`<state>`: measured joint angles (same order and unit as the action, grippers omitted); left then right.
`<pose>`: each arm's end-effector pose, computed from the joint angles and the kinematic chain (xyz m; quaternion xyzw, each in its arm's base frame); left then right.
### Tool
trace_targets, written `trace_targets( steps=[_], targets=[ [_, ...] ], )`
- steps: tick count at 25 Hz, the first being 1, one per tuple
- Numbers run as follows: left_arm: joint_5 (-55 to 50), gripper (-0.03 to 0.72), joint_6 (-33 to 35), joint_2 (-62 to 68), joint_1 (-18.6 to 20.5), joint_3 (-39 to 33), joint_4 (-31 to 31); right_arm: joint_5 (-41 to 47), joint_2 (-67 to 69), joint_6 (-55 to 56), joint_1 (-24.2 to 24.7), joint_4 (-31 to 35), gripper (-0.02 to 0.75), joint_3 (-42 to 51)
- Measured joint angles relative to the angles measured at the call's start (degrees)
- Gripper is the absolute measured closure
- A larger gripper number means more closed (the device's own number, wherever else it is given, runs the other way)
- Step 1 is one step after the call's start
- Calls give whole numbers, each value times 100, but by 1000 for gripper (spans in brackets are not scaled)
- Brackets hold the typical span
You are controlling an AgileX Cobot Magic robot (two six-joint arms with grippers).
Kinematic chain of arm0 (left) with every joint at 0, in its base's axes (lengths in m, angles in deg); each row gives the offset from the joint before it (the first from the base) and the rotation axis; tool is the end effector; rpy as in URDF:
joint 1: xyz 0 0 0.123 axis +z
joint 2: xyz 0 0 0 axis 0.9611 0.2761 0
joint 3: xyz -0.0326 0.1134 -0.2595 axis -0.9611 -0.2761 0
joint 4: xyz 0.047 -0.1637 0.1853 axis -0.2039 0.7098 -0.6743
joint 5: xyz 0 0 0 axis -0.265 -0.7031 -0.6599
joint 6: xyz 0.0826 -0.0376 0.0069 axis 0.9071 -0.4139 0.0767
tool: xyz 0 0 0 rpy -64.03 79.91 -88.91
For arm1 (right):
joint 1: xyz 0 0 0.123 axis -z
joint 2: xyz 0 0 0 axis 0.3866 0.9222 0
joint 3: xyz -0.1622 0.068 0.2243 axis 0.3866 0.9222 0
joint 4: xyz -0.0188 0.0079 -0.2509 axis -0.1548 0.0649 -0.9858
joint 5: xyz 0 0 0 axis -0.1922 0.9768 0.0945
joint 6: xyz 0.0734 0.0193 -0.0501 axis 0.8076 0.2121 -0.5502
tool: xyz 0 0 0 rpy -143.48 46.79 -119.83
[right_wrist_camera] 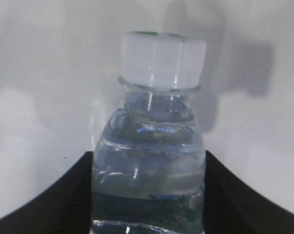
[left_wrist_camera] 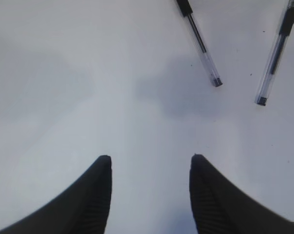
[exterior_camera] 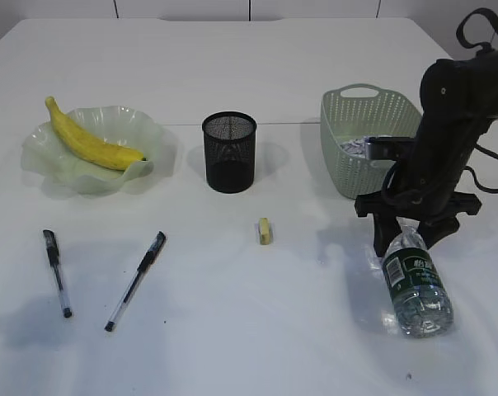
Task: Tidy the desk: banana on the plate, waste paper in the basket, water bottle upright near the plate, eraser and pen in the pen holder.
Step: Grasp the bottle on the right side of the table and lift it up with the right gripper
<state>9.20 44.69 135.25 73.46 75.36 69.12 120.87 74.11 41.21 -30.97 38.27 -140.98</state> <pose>0.1834 -0.0086 0.2530 -0.0702 0.9752 -0.0553 0.2027 0.3868 0.0613 0.1455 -0.0046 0.9995 0.0299 0.0034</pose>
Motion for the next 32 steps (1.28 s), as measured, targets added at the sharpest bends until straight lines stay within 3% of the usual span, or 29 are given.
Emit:
trace_targets(
  steps=[13, 20, 32],
  targets=[
    [10, 326, 0, 0, 0, 0, 0, 438, -61, -88, 0, 13, 316, 7],
    [23, 326, 0, 0, 0, 0, 0, 451, -896, -204, 0, 13, 316, 64],
    [63, 326, 0, 0, 0, 0, 0, -156, -3136, -655, 0, 113, 316, 1524]
  ],
)
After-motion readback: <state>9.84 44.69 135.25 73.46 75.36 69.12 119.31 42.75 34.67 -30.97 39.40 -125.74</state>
